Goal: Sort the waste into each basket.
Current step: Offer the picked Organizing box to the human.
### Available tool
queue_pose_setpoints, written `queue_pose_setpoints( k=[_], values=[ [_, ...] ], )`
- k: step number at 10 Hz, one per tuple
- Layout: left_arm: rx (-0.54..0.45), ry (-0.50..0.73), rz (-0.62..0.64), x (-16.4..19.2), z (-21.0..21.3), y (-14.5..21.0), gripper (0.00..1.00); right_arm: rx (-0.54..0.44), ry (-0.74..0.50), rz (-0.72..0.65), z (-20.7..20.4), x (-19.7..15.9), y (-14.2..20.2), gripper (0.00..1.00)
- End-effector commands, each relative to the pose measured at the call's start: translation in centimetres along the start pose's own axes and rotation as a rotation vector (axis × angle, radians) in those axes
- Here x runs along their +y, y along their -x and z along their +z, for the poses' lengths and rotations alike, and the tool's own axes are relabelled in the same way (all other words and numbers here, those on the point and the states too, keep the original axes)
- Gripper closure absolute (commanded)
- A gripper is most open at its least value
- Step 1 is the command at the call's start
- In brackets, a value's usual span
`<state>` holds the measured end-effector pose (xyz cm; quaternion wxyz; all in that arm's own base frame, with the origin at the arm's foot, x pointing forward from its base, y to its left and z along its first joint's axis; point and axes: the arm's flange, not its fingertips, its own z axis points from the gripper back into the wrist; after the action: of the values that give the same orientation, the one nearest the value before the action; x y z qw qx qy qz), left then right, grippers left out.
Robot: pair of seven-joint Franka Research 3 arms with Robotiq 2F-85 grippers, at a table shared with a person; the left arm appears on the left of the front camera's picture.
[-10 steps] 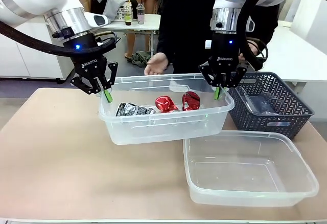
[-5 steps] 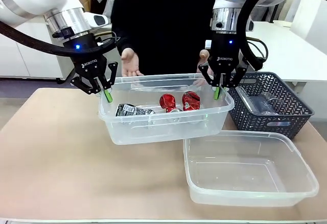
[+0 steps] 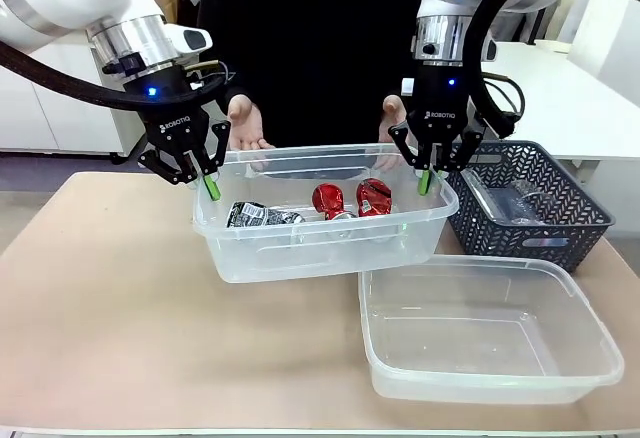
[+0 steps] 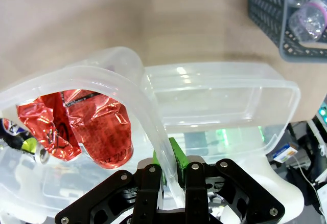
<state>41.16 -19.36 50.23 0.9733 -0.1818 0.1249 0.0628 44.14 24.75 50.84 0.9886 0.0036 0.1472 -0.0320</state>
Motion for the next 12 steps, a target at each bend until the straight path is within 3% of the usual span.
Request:
queue_pose_setpoints(
  k=[1,5,6,10,12],
  values=[
    [0.000,0.000,0.000,0.0,0.0,0.0,0.94,0.000,0.000,0.000,0.0,0.0,0.0,0.95],
    [0.007,-0.039,0.033,-1.5,1.0,-2.1,0.94,0.024,0.025,-0.001,0.9,1.4,-2.3,0.95],
    [-0.009,-0.054,-0.014,-0.3,0.0,-1.4,0.94,0.003,0.006,0.013,0.4,0.9,-1.3,0.95],
    [0.002,-0.068,-0.008,-0.3,-0.3,-2.1,0.94,0.003,0.006,0.013,0.4,0.9,-1.3,0.95],
    [-0.112,-0.037,0.005,-0.9,1.3,-4.6,0.94,-0.049,-0.022,0.021,1.5,1.6,-3.4,0.95]
  ],
)
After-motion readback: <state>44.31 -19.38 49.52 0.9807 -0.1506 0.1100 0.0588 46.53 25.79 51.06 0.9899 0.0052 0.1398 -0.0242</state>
